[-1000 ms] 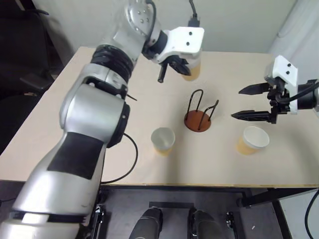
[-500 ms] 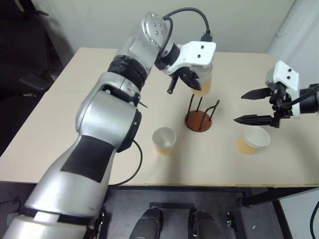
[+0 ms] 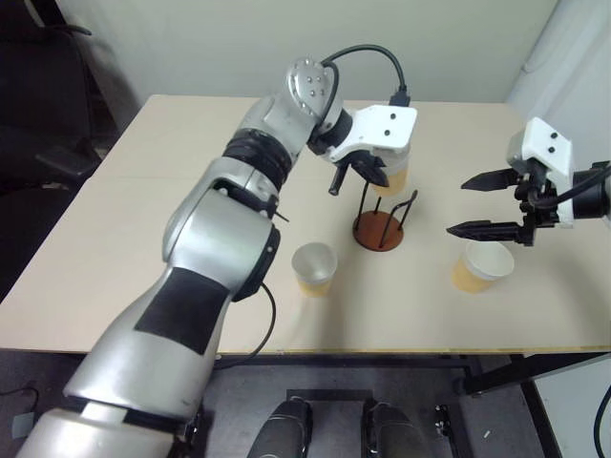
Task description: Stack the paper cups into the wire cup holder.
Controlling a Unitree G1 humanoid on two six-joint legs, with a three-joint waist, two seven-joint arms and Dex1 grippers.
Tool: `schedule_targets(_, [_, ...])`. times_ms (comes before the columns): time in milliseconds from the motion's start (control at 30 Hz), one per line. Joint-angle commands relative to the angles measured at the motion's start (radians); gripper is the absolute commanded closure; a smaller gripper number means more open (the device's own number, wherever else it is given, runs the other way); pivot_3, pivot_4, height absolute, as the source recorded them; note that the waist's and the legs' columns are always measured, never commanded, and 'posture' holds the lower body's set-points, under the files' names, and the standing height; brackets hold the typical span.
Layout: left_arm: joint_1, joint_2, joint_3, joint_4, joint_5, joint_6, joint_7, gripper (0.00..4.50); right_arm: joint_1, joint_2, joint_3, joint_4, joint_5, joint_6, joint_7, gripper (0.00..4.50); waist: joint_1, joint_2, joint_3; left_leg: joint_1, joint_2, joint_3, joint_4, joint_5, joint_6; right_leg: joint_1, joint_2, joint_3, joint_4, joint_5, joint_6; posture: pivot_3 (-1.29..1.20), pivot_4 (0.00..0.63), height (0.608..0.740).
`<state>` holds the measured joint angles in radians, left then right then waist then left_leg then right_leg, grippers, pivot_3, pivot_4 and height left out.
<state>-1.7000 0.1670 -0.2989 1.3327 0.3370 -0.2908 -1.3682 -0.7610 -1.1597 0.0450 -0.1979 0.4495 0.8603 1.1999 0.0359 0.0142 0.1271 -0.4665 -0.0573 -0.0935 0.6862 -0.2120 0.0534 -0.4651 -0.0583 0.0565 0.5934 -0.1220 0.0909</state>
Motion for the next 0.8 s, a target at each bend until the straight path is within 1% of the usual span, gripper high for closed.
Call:
schedule_targets(33, [0.0,-0.007,-0.007,-0.02,0.01,-0.014,0.026,4.4,-0.004,-0.016,-0.055,-0.021,0.014,0.001,-0.007,0.0,0.0,0.0,0.0,0.0,0.0,0.0,0.0,0.0,0.0,0.0,0.0,0.0,0.0,0.0,0.0,0.0,0.15,0.74])
schedule_targets(467, [0.025,-0.021,-0.029,-0.017,0.037,-0.014,0.044,4.4,0.005,-0.017,-0.06,-0.031,0.018,0.008,-0.008,0.0,0.0,0.0,0.0,0.0,0.0,0.001,0.001,-0.001,0.001,0.0,0.0,0.0,0.0,0.001,0.001,0.0,0.15,0.74])
schedule_targets(567, [0.023,-0.023,-0.029,-0.018,0.036,-0.018,0.026,3.86,0.01,-0.021,-0.062,-0.034,0.019,0.009,-0.006,0.0,0.0,0.0,0.0,0.0,0.0,0.001,0.002,-0.001,0.002,0.001,0.0,0.001,0.0,0.001,0.001,0.0,0.15,0.74])
schedule_targets(767, [0.019,-0.027,-0.025,-0.022,0.032,-0.02,0.012,1.74,0.017,-0.024,-0.066,-0.036,0.02,0.007,-0.005,0.0,0.0,0.0,0.0,0.0,0.0,0.001,0.004,-0.002,0.002,0.001,0.0,0.001,0.0,0.001,0.002,0.0,0.15,0.74])
schedule_targets(800, [0.018,-0.027,-0.025,-0.022,0.032,-0.02,0.01,1.46,0.018,-0.024,-0.067,-0.036,0.02,0.006,-0.005,0.0,0.0,0.0,0.0,0.0,0.0,0.001,0.004,-0.002,0.002,0.001,0.0,0.001,0.0,0.001,0.002,0.0,0.15,0.74])
